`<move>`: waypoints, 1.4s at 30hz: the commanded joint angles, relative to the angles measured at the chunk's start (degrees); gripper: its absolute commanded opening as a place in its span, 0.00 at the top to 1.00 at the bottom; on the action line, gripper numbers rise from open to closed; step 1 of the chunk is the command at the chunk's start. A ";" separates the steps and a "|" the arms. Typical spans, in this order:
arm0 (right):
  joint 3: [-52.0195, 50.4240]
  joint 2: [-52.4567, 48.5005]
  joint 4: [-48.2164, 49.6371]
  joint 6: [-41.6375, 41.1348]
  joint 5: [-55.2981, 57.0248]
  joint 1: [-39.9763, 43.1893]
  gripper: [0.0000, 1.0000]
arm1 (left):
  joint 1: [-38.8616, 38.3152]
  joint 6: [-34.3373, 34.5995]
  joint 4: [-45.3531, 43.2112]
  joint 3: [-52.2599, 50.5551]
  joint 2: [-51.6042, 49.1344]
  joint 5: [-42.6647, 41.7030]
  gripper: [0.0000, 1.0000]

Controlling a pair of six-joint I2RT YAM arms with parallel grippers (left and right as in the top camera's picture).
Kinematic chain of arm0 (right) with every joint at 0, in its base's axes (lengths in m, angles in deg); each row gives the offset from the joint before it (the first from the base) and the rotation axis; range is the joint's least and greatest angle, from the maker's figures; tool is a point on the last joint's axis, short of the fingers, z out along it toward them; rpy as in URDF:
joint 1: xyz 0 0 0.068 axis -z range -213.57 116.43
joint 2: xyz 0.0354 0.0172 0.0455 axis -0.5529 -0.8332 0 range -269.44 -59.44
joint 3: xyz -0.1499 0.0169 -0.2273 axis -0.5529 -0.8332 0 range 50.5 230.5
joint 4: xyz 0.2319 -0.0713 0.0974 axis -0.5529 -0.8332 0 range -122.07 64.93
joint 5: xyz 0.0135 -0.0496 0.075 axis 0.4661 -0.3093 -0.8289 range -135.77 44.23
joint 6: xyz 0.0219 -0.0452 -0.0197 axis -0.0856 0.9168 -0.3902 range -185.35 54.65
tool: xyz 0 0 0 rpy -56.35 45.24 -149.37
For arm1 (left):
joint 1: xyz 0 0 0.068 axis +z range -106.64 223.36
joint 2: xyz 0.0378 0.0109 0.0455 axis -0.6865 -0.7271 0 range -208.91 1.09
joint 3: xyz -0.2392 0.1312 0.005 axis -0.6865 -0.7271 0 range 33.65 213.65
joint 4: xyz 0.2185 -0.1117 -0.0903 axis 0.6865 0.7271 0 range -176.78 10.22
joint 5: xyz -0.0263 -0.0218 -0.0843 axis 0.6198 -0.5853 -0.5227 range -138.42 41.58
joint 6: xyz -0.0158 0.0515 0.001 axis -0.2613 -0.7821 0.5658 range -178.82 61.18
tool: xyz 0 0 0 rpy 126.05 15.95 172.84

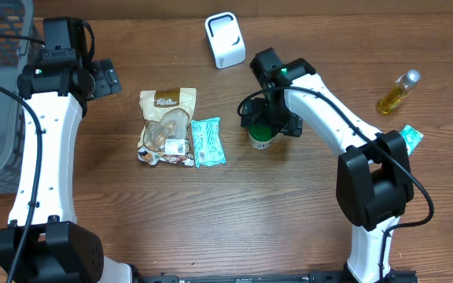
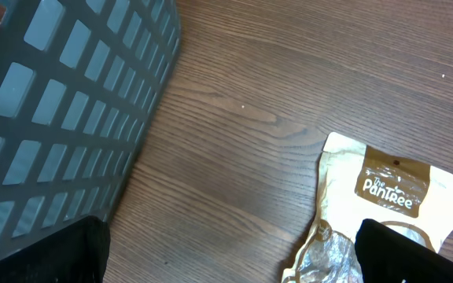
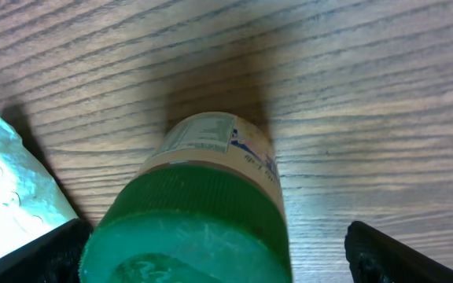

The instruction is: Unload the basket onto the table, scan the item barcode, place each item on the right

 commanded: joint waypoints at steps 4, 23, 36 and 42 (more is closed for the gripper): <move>-0.35 -0.15 0.46 -3.26 5.27 -3.13 0.00 | -0.39 -1.09 0.13 0.17 -0.22 0.59 0.01; -0.35 -0.15 2.36 -3.26 10.91 -4.76 0.32 | -0.39 -1.09 0.13 0.17 -0.22 0.59 0.01; -0.35 -0.15 3.04 0.44 12.76 -4.76 0.38 | -0.39 -1.09 0.13 0.17 -0.22 0.59 0.00; -0.35 -0.15 3.85 7.76 12.72 -4.76 0.38 | -0.39 -1.09 0.13 0.17 -0.22 0.59 0.01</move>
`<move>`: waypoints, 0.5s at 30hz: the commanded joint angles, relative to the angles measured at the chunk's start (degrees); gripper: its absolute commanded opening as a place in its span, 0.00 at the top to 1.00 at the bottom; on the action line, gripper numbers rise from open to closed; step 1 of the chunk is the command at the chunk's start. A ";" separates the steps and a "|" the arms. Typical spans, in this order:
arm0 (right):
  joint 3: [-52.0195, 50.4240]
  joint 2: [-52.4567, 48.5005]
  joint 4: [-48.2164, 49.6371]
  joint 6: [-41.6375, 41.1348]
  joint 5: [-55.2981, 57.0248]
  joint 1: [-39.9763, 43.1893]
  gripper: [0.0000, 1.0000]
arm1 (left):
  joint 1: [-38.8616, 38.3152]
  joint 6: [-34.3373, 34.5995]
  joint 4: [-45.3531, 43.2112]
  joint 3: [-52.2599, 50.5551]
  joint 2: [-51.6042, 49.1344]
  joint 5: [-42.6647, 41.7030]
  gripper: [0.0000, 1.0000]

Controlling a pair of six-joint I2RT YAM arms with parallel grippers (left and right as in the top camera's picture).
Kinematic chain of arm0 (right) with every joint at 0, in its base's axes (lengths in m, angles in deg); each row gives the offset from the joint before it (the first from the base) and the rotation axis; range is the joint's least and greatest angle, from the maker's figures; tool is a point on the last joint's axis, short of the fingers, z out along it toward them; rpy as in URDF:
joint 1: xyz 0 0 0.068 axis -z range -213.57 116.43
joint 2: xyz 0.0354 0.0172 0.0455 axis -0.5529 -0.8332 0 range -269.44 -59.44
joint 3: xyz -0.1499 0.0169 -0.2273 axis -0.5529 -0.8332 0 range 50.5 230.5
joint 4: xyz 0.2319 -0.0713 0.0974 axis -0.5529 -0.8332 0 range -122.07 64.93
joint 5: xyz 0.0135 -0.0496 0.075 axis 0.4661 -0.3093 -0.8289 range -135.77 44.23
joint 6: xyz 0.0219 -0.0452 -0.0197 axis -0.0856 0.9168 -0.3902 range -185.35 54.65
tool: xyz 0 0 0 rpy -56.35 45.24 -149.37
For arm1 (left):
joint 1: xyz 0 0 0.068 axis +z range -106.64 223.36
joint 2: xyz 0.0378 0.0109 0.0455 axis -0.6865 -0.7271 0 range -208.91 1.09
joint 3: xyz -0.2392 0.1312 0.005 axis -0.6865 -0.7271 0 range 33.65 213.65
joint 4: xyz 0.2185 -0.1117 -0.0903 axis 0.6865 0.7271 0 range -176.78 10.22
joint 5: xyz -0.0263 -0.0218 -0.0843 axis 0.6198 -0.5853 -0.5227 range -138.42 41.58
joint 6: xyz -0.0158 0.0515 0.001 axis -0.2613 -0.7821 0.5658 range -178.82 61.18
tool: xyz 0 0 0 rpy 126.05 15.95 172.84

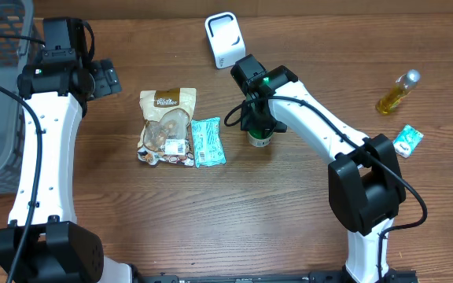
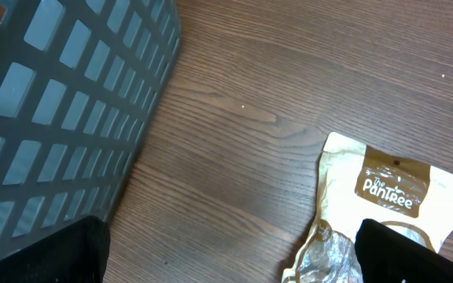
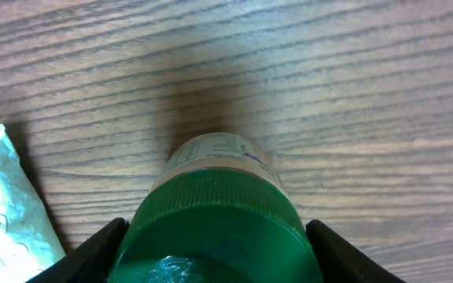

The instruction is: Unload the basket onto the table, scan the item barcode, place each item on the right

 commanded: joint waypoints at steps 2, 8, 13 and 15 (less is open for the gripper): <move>-0.35 -0.15 0.70 7.43 1.40 0.02 0.38 | -0.39 -1.09 0.13 0.17 -0.22 0.57 0.00; -0.35 -0.15 1.46 8.46 1.25 0.02 0.38 | -0.39 -1.09 0.13 0.17 -0.22 0.57 0.01; -0.35 -0.15 2.62 9.55 0.98 0.02 0.38 | -0.39 -1.09 0.13 0.17 -0.22 0.57 0.00; -0.35 -0.15 2.89 9.75 -0.44 0.02 0.38 | -0.39 -1.09 0.13 0.17 -0.22 0.57 0.00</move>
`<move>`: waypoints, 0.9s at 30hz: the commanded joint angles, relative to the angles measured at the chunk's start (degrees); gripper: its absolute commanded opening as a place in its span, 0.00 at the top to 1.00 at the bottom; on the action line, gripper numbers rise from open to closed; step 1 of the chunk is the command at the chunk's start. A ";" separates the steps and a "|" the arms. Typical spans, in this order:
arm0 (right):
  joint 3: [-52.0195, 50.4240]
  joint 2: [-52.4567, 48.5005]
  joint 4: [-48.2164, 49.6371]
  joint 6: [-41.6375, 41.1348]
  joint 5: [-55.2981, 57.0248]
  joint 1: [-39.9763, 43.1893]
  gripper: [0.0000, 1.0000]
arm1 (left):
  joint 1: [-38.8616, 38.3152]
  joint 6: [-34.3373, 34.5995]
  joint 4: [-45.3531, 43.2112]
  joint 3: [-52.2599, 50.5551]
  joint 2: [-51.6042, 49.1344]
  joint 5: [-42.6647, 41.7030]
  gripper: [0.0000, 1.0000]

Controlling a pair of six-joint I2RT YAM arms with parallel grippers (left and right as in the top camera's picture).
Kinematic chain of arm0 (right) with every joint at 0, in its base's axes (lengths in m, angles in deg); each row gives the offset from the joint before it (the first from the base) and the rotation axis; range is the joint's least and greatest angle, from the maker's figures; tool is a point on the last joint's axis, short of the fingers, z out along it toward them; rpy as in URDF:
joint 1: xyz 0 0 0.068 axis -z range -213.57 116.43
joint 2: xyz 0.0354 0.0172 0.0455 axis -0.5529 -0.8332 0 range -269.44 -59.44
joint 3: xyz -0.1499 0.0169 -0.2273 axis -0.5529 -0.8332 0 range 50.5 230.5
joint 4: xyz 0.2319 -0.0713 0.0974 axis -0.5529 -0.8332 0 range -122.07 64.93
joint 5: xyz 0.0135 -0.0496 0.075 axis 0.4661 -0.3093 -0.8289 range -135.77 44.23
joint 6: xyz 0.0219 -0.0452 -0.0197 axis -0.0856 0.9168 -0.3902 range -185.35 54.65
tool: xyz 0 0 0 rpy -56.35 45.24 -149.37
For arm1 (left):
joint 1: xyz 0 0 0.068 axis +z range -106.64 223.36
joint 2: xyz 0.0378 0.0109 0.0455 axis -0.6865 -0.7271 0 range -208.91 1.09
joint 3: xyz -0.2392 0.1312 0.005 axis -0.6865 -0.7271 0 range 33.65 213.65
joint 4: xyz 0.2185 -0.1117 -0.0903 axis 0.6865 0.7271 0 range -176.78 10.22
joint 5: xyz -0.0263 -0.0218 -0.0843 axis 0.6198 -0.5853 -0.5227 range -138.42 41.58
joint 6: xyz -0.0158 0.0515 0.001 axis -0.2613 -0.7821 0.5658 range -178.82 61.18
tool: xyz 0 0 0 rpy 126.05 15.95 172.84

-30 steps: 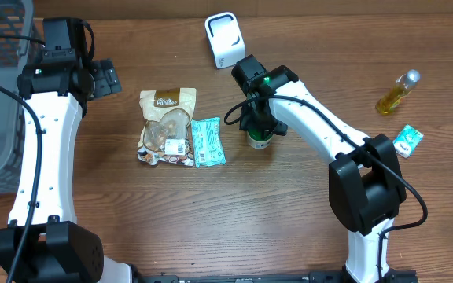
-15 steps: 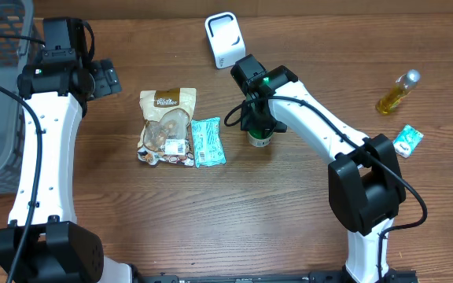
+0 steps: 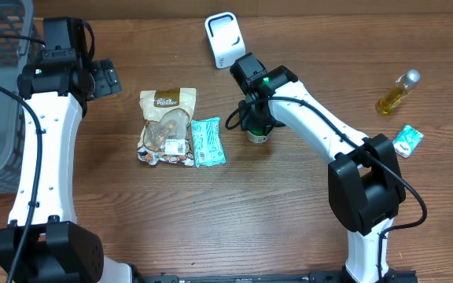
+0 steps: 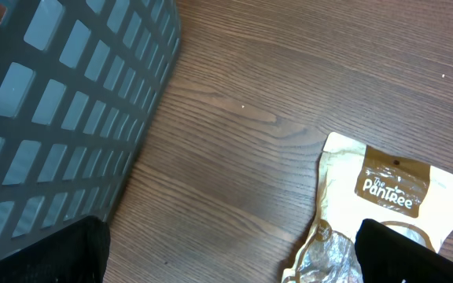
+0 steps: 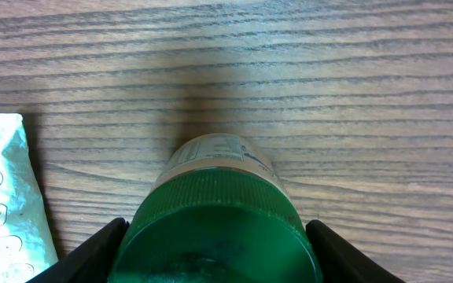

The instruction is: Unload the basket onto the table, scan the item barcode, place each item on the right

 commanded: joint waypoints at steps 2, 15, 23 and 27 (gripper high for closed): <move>-0.35 -0.11 0.81 1.31 -1.55 0.02 0.37 | -0.39 -1.09 0.13 0.17 -0.22 0.59 0.01; -0.35 -0.11 1.44 1.05 -1.55 0.02 0.09 | -0.39 -1.09 0.13 0.17 -0.22 0.59 0.00; 9.70 -0.09 -1.51 -0.17 -1.88 1.70 0.00 | -0.39 -1.09 0.13 0.17 -0.22 0.59 0.00; 14.16 -0.07 -5.68 -0.85 -2.95 2.03 0.00 | -0.39 -1.09 0.13 0.17 -0.22 0.59 0.00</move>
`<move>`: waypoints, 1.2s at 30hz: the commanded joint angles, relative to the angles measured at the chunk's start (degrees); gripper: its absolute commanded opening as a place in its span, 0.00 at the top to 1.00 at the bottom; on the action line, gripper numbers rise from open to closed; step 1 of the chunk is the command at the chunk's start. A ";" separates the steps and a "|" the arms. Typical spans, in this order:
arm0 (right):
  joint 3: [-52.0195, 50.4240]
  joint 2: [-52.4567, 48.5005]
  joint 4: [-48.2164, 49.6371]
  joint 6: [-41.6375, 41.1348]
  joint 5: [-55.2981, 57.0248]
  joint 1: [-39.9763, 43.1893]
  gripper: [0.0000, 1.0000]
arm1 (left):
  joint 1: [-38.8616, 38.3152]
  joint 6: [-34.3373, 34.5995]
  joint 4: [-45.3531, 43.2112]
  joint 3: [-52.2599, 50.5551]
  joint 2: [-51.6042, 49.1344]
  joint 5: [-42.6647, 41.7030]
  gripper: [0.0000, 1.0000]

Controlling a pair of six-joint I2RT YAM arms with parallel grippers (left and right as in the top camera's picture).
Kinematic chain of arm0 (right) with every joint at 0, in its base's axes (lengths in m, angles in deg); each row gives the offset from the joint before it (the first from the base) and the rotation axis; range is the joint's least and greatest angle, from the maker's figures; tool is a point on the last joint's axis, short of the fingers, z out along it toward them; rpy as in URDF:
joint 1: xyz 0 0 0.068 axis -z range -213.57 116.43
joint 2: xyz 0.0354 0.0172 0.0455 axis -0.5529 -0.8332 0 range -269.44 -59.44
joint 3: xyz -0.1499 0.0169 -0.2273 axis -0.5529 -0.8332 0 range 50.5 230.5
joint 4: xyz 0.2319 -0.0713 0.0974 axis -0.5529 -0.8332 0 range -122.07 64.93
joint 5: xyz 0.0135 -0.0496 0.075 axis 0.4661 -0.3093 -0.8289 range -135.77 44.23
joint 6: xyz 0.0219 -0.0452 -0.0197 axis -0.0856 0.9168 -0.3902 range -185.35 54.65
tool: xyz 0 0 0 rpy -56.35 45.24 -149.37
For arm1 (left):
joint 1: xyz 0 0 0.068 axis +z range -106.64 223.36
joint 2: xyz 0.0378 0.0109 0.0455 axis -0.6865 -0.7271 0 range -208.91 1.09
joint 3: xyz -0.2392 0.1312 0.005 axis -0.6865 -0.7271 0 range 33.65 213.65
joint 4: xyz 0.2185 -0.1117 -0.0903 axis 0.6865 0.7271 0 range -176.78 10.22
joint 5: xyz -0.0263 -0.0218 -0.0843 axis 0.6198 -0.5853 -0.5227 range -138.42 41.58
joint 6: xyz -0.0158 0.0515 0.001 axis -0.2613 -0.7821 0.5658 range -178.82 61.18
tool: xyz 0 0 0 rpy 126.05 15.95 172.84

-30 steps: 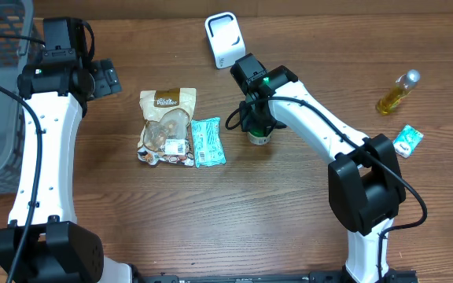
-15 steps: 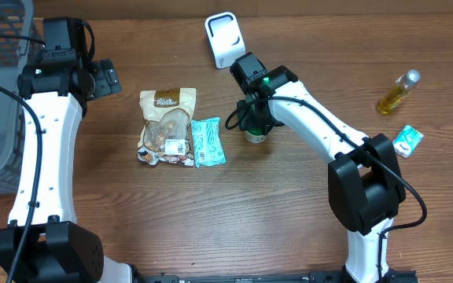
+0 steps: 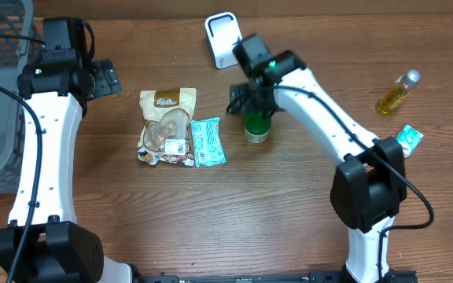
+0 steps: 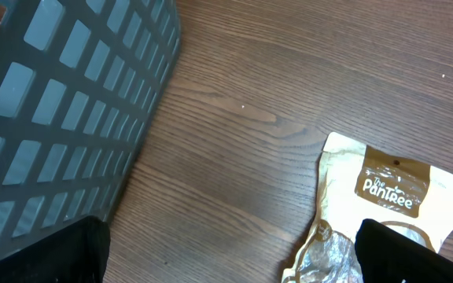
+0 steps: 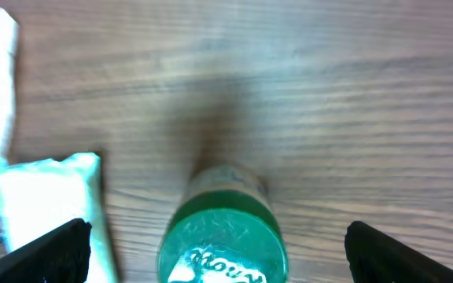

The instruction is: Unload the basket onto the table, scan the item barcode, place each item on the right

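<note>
A jar with a green lid (image 3: 255, 126) stands upright on the wooden table, just right of a teal packet (image 3: 208, 141). In the right wrist view the embossed lid (image 5: 220, 244) lies below the camera, blurred. My right gripper (image 5: 219, 240) hangs over it, open, with its black fingers (image 5: 49, 251) wide apart and clear of the lid. The white scanner (image 3: 225, 39) sits at the back of the table, close behind that arm. At the far left my left gripper (image 4: 230, 259) is open over bare wood, holding nothing.
A tan Pantree snack pouch (image 3: 166, 118) lies left of the teal packet, and it shows in the left wrist view as well (image 4: 392, 189). A grey basket fills the left edge. A yellow oil bottle (image 3: 398, 93) and a small teal packet (image 3: 410, 137) lie at the right.
My right gripper was shut on the jar's green lid; now it is open and higher above the jar, which stands on the table. The left arm has not moved.
At first my right gripper was open low around the jar. Then it was shut on the green lid, and it held it so at the following moment. Now the jaws are wide apart again and farther above the jar. The left arm stayed still throughout.
</note>
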 commanded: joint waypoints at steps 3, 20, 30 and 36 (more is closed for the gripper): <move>4.24 0.48 -1.31 -1.18 -1.79 0.52 0.00 | -0.39 -1.09 0.13 0.17 -0.22 0.57 0.01; -2.40 0.46 -0.52 -2.75 -1.70 0.55 0.05 | -0.39 -1.09 0.13 0.17 -0.22 0.57 0.00; -16.35 0.46 9.86 -5.49 -1.53 0.57 0.04 | -0.39 -1.09 0.13 0.17 -0.22 0.57 0.01; -17.07 0.46 10.99 -5.44 -1.51 0.57 0.05 | -0.39 -1.09 0.13 0.17 -0.22 0.57 0.00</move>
